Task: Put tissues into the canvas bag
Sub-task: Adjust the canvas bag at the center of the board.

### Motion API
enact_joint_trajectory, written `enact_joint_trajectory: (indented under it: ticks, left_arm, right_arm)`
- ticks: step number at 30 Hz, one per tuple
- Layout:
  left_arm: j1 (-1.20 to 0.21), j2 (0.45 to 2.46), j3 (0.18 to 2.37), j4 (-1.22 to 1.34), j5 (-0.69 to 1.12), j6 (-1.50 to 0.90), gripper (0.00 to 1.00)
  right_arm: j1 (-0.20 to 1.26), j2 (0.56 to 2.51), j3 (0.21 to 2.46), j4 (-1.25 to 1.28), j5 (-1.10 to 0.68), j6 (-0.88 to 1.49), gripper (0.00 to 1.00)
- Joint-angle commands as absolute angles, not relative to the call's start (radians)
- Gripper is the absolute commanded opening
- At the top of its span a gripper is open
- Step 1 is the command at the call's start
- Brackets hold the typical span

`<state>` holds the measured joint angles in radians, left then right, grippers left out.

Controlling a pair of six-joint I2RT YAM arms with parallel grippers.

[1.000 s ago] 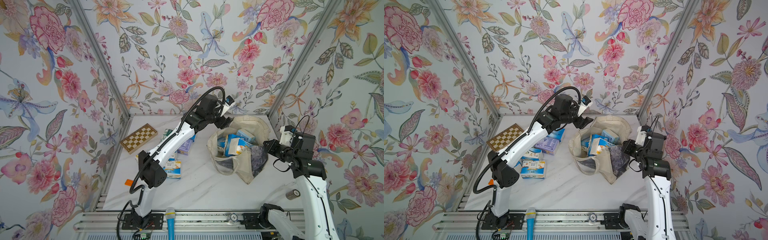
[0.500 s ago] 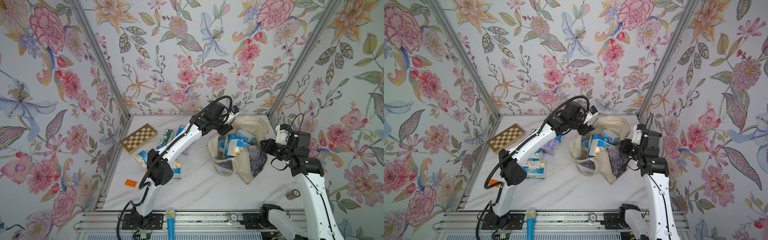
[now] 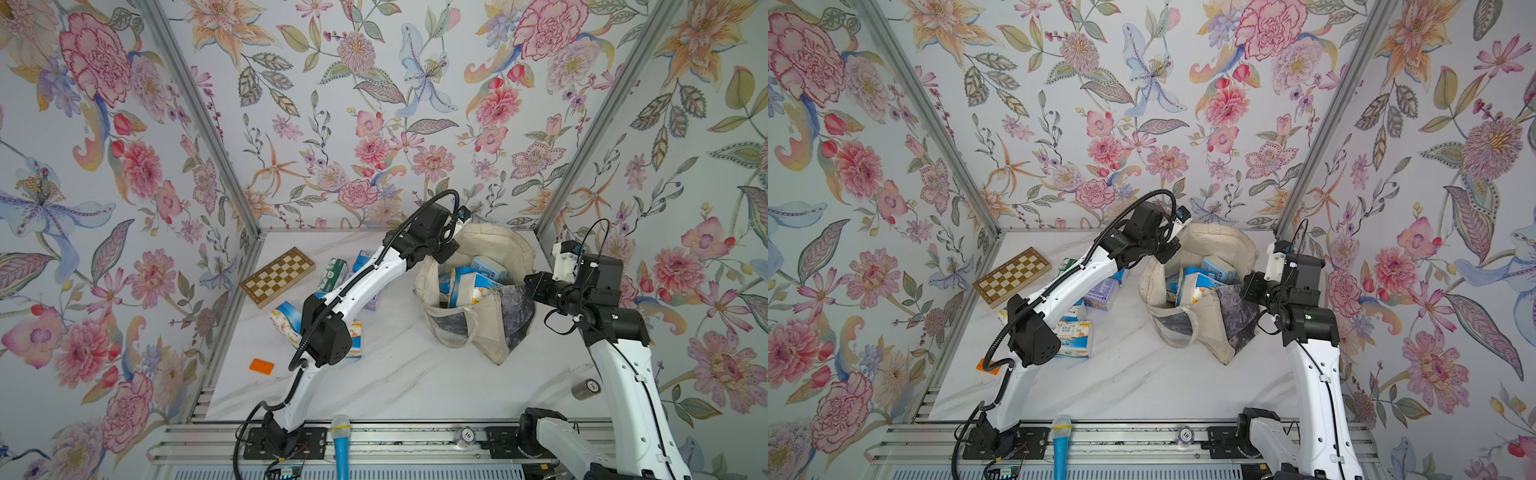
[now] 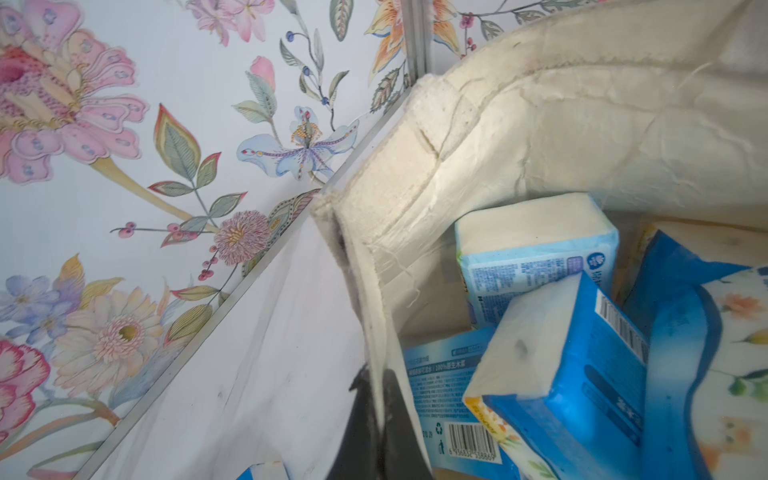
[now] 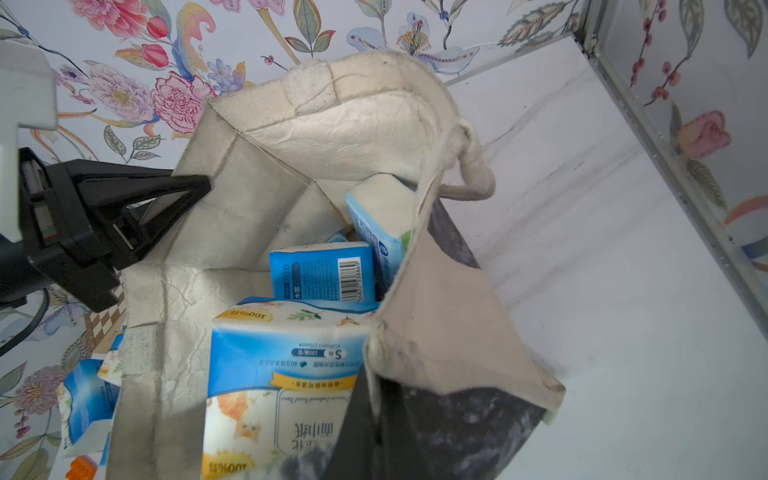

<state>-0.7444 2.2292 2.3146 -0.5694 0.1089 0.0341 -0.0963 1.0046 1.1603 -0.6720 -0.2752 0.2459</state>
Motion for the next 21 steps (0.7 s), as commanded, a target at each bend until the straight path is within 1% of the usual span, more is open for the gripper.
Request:
enact_joint_trajectory:
  ticks: [1, 5, 10, 12, 15, 18, 21]
  left_arm:
    - [-0.692, 2.085, 2.201, -0.469, 0.037, -0.07, 0.0]
    - [-0.696, 1.985, 2.065, -0.446, 0.046, -0.111, 0.0]
    - [-0.72, 1.837, 1.775, -0.337, 0.09, -0.216, 0.0]
    - [-0.736, 1.796, 1.675, -0.284, 0.097, -0.263, 0.0]
    - [-0.758, 1.761, 1.543, -0.179, 0.117, -0.334, 0.0]
    - [-0.777, 1.771, 1.486, -0.124, 0.135, -0.378, 0.0]
    - [-0.793, 1.794, 1.487, -0.116, 0.146, -0.385, 0.0]
  right_arm:
    - [-0.097, 1.017, 1.222, -0.505, -0.217, 0.168, 0.0]
    - [-0.109, 1.049, 1.228, -0.4, -0.197, 0.107, 0.0]
    - [-0.124, 1.068, 1.174, -0.262, -0.125, -0.008, 0.0]
    - [-0.139, 1.074, 1.157, -0.246, -0.107, -0.025, 0.0]
    - [-0.167, 1.074, 1.117, -0.235, -0.125, -0.005, 0.0]
    - [-0.179, 1.06, 1.064, -0.248, -0.131, 0.017, 0.0]
    - [-0.192, 1.042, 1.052, -0.3, -0.117, 0.033, 0.01]
